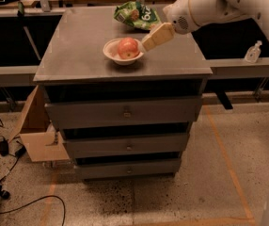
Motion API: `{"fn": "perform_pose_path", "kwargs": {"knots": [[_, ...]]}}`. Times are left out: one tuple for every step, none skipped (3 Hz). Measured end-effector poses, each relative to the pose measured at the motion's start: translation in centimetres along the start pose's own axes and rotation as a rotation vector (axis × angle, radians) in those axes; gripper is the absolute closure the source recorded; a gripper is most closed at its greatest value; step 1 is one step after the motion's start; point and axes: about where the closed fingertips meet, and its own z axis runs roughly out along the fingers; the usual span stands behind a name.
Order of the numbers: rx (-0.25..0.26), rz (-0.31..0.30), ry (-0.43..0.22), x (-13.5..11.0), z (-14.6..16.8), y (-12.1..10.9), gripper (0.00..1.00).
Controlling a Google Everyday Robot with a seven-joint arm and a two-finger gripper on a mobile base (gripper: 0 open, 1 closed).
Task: Pick apple from paper bowl and place on counter
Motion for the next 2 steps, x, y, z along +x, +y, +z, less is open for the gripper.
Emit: {"fn": "perform_pose_path", "kwargs": {"knots": [[0.014, 0.064, -0.008, 0.9, 2.3, -0.2, 0.18], [0.037, 0.126, -0.014, 1.6, 4.6, -0.8, 0.28]]}}
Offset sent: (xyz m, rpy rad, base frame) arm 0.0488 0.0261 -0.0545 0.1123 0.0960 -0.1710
